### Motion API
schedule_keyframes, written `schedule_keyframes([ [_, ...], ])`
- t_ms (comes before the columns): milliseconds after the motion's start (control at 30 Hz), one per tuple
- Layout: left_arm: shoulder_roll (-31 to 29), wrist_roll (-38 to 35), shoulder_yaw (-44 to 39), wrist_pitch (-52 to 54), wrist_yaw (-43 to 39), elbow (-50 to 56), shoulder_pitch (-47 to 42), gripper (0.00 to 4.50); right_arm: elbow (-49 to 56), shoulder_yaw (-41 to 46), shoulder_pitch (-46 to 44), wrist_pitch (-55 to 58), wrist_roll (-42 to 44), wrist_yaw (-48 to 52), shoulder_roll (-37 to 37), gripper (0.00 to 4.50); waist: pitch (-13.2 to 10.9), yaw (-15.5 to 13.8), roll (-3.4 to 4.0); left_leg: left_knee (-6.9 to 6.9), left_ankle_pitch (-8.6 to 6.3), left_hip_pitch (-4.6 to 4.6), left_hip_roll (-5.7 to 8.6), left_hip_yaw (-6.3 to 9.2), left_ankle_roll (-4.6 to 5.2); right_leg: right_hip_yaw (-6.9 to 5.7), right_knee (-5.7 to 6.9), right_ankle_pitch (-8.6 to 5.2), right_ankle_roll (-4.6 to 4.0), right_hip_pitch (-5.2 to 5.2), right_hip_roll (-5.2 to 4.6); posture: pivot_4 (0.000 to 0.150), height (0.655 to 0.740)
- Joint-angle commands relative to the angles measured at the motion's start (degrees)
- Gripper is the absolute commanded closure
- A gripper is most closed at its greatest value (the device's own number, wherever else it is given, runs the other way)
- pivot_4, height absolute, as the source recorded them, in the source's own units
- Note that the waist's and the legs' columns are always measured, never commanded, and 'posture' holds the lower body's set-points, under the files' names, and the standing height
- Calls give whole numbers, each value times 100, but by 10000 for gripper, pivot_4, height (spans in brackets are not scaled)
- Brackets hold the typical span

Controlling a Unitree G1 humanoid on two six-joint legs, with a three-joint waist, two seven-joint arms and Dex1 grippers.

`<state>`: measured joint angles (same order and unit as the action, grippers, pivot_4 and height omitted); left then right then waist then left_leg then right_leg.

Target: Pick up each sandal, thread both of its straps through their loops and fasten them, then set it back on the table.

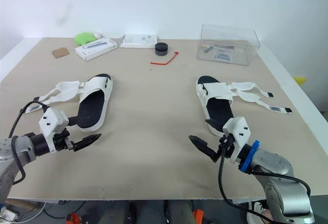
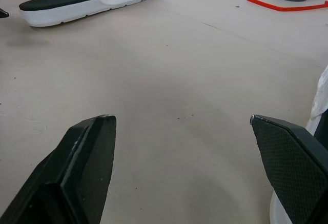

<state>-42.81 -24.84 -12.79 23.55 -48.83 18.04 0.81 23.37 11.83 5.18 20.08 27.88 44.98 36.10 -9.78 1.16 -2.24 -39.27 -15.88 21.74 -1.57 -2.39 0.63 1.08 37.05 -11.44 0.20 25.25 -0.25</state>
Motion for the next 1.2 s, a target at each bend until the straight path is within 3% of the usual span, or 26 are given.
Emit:
schedule_keyframes([
  [33, 8, -86, -63, -194, -112, 77, -29, 980, -1, 152, -73, -189, 54, 184, 120, 0, 0, 0, 0, 0, 0, 0, 0, 0, 0, 0, 0, 0, 0, 0, 0, 1500, 7400],
  [500, 170, -284, -84, -366, -225, 274, 49, 980, -371, 128, -109, -251, 115, 208, 14, 0, -2, 0, 0, 0, -1, -1, -4, 1, -1, 0, 1, 1, 0, 0, 3, 1500, 7400],
  [733, 551, -941, -368, -171, 5, 211, -249, 980, -224, 294, -130, 362, 633, -43, -94, 0, -2, -1, 0, -1, -1, 0, -2, -2, -1, 2, 1, 3, 3, -1, 0, 1500, 7400],
  [967, 338, -566, 715, -445, -702, 761, -210, 980, -11, 372, -703, 1277, 723, -1466, -405, 0, -1, 4, 1, -1, -1, -1, 1, -8, -1, 9, 2, 5, 6, 0, 9, 1500, 7400],
  [1200, 439, -433, 1574, -618, -1133, 798, -534, 980, -617, 138, -1418, 1454, -73, -2564, -638, 0, -1, 3, 3, -1, 0, 1, 5, -10, -1, 14, 1, 6, 8, 1, 10, 1500, 7400],
])
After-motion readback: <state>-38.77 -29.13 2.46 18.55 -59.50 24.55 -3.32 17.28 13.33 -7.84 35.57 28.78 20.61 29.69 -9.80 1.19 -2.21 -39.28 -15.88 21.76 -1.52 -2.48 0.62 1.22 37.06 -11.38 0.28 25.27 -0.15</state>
